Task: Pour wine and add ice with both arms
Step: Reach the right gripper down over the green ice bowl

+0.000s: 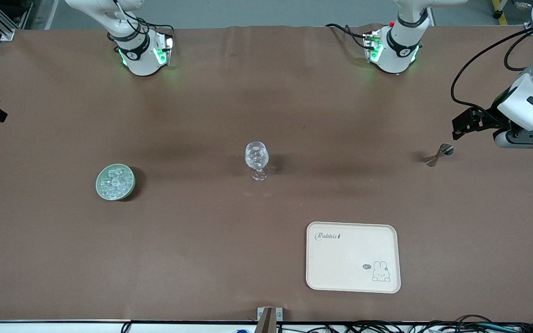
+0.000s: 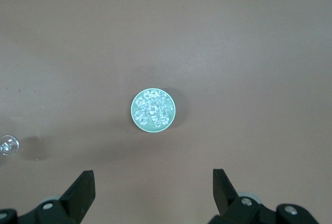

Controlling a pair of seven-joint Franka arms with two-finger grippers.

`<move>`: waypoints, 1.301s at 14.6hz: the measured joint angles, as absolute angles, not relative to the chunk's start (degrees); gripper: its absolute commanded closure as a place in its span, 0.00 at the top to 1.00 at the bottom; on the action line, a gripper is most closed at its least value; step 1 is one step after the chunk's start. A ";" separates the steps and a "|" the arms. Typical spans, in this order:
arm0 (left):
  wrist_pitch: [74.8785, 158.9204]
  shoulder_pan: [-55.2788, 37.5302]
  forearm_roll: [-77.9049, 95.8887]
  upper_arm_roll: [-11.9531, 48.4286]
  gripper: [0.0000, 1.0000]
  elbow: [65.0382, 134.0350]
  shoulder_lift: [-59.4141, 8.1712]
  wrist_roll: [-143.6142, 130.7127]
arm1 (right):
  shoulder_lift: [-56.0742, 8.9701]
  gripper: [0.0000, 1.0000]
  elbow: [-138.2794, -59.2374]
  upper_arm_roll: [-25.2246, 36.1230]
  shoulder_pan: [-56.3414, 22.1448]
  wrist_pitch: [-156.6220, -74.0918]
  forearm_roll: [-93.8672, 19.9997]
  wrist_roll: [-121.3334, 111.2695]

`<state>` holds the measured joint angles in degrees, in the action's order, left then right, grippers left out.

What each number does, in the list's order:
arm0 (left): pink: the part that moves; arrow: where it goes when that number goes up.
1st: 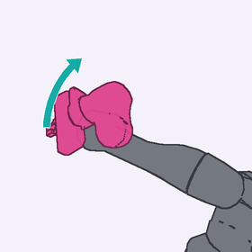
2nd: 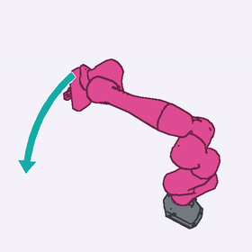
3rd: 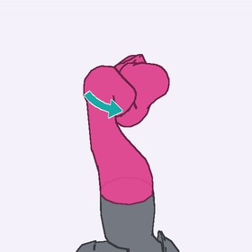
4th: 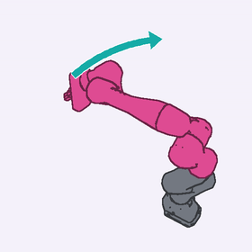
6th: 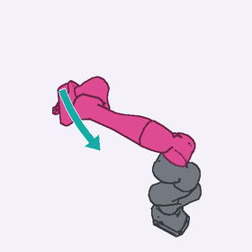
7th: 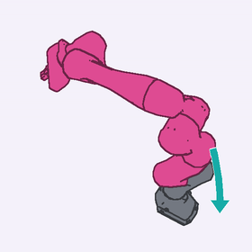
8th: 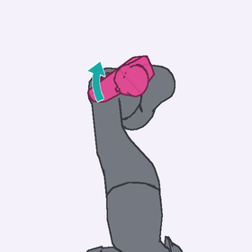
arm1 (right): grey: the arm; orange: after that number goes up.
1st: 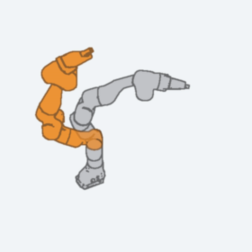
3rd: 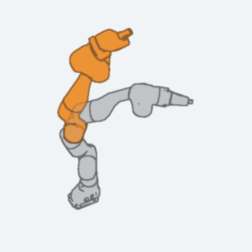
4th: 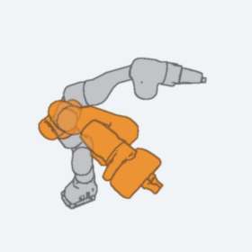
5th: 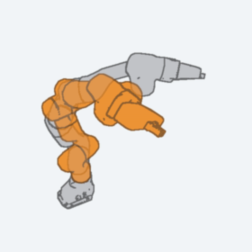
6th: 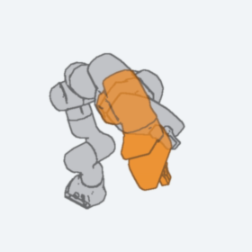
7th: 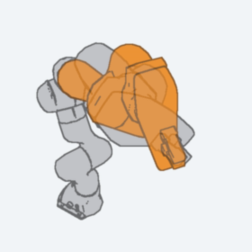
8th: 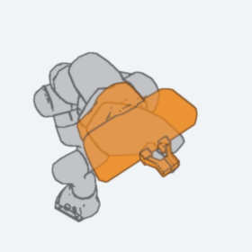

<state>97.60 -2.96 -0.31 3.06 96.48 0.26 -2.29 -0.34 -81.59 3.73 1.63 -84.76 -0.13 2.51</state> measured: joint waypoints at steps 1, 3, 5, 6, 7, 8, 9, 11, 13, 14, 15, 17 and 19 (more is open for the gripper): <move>97.60 -2.96 -0.31 3.06 1.00 96.49 0.26 -2.29 | -0.34 1.00 -81.59 3.73 1.63 -84.76 -0.13 2.51; 97.60 -2.96 -0.31 3.06 1.00 96.50 0.23 -2.31 | -0.34 1.00 -81.59 3.73 1.63 -84.76 -0.13 2.52; 97.59 -2.96 -0.31 3.06 1.00 96.50 0.14 -2.32 | -0.34 1.00 -81.60 3.73 1.63 -84.75 -0.13 2.52; 97.59 -2.96 -0.30 3.06 1.00 96.50 0.07 -2.37 | -0.34 1.00 -81.60 3.73 1.63 -84.75 -0.13 2.52; 97.47 -2.96 -0.28 3.06 1.00 96.51 -0.02 -2.48 | -0.34 1.00 -81.59 3.73 1.63 -84.75 -0.13 2.52; 97.00 -2.95 -0.21 3.06 1.00 96.53 -0.13 -2.88 | -0.34 1.00 -81.59 3.73 1.63 -84.75 -0.13 2.52; 96.37 -2.94 -0.20 3.06 1.00 96.55 -0.26 -3.91 | -0.34 1.00 -81.60 3.73 1.63 -84.75 -0.13 2.52; 95.95 -2.89 -0.20 2.86 1.00 96.63 -0.53 -5.60 | -0.34 1.00 -81.76 3.72 1.62 -84.66 -0.13 2.52; 95.72 -2.78 -0.20 2.23 1.00 96.69 -1.14 -7.08 | -0.35 1.00 -82.53 3.62 1.40 -84.54 -0.13 2.52; 95.61 -2.75 -0.20 1.67 1.00 96.71 -1.63 -7.60 | -0.35 1.00 -83.59 3.59 1.26 -84.56 -0.13 2.52; 95.28 -2.72 -0.20 1.06 1.00 96.71 -2.20 -7.95 | -0.39 1.00 -85.16 3.58 1.20 -84.70 -0.13 2.52; 94.02 -2.70 -0.20 -0.34 1.00 96.73 -3.24 -8.05 | -0.51 1.00 -89.74 3.59 1.18 -86.24 -0.13 2.52; 92.56 -2.67 -0.20 -2.36 1.00 96.77 -4.19 -8.04 | -0.72 1.00 -95.72 3.59 1.16 -90.40 -0.13 2.52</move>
<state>92.56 -2.67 -0.20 -2.36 96.77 -4.19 -8.04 -0.72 -95.72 3.59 1.16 -90.40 -0.13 2.52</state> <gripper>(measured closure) 0.000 0.000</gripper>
